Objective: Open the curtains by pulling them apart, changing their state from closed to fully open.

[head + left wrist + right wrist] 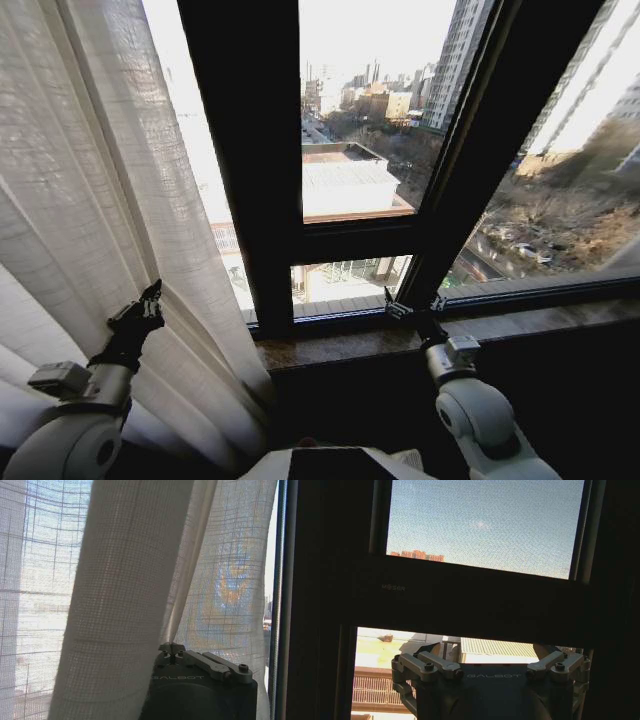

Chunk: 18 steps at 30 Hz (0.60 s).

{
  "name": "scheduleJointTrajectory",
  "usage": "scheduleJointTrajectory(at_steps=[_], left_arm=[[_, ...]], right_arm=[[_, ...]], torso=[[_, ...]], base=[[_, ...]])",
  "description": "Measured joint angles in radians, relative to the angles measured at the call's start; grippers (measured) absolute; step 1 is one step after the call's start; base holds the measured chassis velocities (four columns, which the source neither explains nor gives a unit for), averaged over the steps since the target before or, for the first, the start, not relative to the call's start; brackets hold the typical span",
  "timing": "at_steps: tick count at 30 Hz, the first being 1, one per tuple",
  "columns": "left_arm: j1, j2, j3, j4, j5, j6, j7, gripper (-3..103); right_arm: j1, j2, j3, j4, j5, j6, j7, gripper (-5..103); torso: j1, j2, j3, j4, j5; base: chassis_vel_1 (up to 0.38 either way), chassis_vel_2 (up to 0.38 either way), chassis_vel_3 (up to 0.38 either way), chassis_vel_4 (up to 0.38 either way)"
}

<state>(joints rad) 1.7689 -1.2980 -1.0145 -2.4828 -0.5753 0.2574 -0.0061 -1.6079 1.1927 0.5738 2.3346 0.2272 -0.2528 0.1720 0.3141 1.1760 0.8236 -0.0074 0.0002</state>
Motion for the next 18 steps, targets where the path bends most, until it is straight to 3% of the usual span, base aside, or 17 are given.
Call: scheduleJointTrajectory(at_steps=[10, 18], left_arm=[[0.029, -0.029, -0.003, -0.017, 0.027, -0.014, 0.02, 0], [0.041, -0.04, -0.004, -0.018, 0.03, -0.016, 0.019, 0]], right_arm=[[-0.007, -0.003, -0.011, 0.004, -0.001, 0.001, -0.001, 100], [-0.019, -0.002, -0.009, 0.009, -0.003, 0.006, -0.002, 100]], torso=[[0.0, 0.0, 0.0, -0.0002, 0.0002], [0.0, 0.0, 0.0, 0.0, -0.0005]], base=[[0.356, 0.341, -0.365, -0.331], [0.248, 0.097, -0.259, -0.098]])
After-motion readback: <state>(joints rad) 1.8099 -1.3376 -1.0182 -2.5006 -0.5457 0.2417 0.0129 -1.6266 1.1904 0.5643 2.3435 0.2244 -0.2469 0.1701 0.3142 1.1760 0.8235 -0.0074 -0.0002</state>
